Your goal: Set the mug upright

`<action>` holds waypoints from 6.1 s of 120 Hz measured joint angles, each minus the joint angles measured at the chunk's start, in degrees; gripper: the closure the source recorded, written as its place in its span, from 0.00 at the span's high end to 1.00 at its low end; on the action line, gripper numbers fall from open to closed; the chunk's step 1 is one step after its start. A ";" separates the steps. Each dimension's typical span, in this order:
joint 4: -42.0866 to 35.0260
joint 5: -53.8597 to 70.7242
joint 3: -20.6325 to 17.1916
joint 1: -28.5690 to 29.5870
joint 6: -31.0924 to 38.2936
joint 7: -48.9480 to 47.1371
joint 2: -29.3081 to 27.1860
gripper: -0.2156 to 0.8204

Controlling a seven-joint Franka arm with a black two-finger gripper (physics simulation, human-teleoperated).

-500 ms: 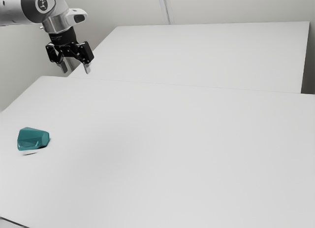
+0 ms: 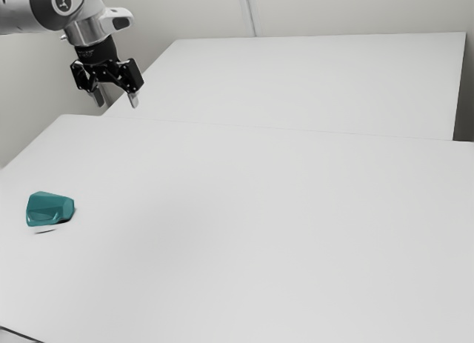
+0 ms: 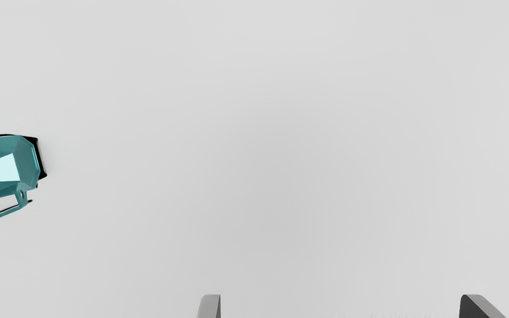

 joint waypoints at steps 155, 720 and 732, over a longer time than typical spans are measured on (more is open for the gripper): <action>0.09 -0.16 0.12 3.64 -1.01 6.10 -0.07 0.78; 3.79 -51.70 -7.79 61.87 -0.91 63.19 37.08 0.10; 3.78 -50.09 -10.47 61.72 -0.25 63.06 36.54 0.07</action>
